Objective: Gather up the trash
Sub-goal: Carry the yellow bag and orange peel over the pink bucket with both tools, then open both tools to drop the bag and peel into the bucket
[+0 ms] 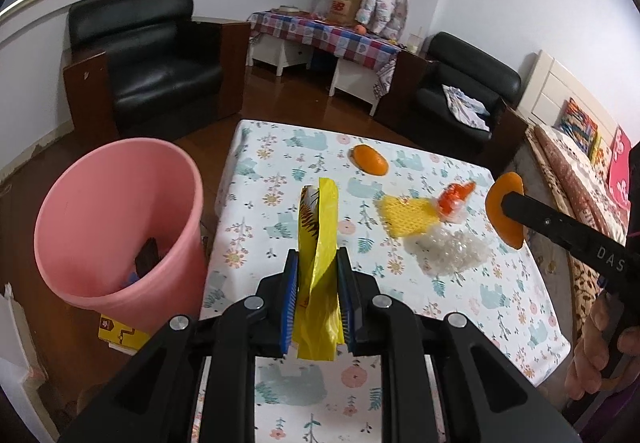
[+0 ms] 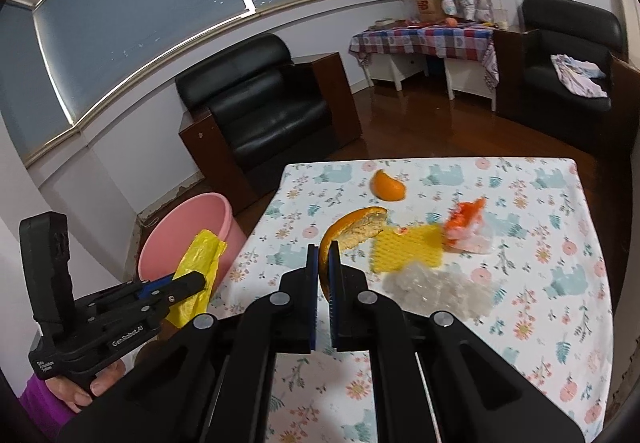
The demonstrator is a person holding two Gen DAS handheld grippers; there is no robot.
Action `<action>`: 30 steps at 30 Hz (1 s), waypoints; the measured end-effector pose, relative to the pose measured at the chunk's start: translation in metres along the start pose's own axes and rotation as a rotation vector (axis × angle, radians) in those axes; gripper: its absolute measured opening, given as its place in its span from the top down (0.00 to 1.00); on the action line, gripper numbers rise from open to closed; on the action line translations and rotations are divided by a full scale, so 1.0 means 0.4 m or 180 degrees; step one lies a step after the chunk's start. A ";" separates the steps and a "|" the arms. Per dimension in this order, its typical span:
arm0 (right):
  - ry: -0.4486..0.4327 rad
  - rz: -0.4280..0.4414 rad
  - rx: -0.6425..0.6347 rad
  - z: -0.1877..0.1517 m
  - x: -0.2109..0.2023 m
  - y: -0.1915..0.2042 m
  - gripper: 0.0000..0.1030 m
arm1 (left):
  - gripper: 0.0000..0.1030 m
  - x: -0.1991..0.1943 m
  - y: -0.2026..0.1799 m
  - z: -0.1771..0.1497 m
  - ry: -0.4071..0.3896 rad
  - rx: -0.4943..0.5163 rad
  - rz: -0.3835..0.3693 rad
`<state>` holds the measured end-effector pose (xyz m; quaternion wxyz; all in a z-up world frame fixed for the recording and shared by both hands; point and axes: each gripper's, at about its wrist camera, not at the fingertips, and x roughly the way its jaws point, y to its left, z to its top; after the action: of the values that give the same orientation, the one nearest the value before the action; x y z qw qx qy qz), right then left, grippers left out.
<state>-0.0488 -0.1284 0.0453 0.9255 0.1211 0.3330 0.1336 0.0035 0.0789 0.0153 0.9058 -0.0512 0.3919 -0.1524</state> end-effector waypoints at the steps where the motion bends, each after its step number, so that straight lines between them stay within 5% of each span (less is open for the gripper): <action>1: 0.0006 0.0019 -0.0013 0.003 0.009 0.007 0.95 | 0.83 0.001 0.008 0.000 -0.0004 -0.0027 0.0008; 11: 0.0145 0.0341 -0.0095 0.051 0.129 0.123 0.95 | 0.83 -0.045 0.154 0.032 -0.0185 -0.0357 0.0251; 20: 0.0384 0.0676 -0.0284 0.059 0.277 0.300 0.95 | 0.83 -0.100 0.322 0.030 -0.0349 -0.0434 0.0827; 30: 0.0679 0.1093 -0.0380 0.039 0.405 0.432 0.95 | 0.83 -0.075 0.466 0.008 -0.0249 -0.0823 0.0854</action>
<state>0.0529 0.0843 0.0165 0.8542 0.1061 0.3951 0.3209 0.0304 0.2652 -0.0011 0.9184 -0.1204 0.3761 0.0234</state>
